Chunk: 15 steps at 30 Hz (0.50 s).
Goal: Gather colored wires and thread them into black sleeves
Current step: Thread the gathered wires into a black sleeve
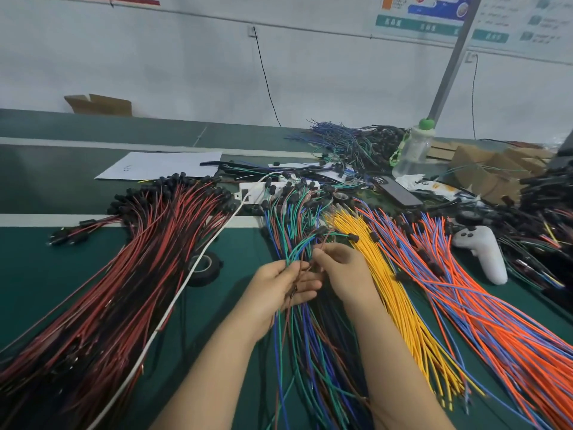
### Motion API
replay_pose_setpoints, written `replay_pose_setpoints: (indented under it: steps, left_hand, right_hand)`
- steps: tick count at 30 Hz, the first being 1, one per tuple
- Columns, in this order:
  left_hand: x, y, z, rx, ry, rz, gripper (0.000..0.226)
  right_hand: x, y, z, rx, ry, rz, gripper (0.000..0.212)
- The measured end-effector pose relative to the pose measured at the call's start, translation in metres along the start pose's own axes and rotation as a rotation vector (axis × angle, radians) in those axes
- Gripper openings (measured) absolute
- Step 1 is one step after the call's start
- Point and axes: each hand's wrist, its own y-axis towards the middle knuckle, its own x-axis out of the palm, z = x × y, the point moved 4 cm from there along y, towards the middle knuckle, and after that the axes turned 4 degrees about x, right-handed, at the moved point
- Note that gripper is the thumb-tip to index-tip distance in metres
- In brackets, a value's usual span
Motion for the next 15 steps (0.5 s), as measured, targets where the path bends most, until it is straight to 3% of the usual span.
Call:
replay_pose_setpoints:
  steps: [4,9,15]
  left_hand:
    - [0.0016,-0.0024,0.0,0.014,0.117,-0.034,0.02]
    - [0.002,-0.0032,0.0023,0.03,0.128,-0.024,0.019]
    - [0.0014,-0.0023,0.0023,0.024,0.138,-0.06,0.016]
  right_hand:
    - [-0.0065,-0.0019,0.0005,-0.002,-0.058,0.077,0.027]
    - [-0.0047,-0.0029,0.0015,0.018,-0.104,0.095,0.018]
    - [-0.0041,-0.0053,0.0059,0.092,0.086,0.072,0.016]
